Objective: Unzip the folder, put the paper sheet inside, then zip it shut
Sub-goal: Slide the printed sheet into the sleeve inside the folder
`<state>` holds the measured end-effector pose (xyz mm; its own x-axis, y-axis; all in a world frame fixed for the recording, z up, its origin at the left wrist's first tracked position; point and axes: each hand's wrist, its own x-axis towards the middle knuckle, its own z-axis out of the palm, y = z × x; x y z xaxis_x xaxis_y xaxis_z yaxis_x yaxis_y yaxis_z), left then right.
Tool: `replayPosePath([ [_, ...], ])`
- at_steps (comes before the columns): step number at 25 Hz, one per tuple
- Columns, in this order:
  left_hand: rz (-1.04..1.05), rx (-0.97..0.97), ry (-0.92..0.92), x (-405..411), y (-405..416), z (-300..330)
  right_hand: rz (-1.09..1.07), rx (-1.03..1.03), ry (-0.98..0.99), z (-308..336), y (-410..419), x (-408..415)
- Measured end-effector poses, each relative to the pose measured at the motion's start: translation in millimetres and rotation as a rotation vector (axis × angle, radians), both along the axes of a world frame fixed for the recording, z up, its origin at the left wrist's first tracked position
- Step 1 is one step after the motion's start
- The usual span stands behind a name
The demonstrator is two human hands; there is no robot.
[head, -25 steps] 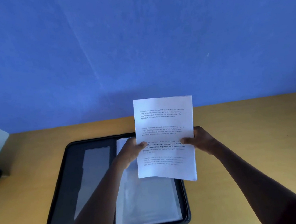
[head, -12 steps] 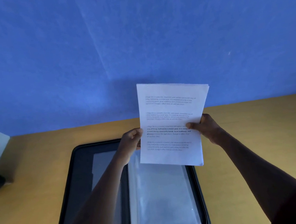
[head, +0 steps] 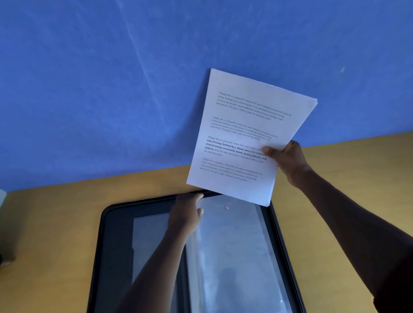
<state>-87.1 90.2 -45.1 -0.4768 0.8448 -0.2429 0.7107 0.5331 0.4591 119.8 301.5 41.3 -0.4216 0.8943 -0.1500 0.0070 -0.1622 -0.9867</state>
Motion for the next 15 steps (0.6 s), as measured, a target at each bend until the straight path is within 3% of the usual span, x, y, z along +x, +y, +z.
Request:
replayPosePath([
  [7, -0.138, -0.024, 0.253, -1.2, 9.1, -2.0, -0.001, -0.007, 0.037, -3.3, 5.0, -34.2],
  [15, -0.135, 0.058, 0.129, -4.8, 11.4, 0.7, -0.055, 0.028, 0.046, -2.9, 3.9, -48.2],
])
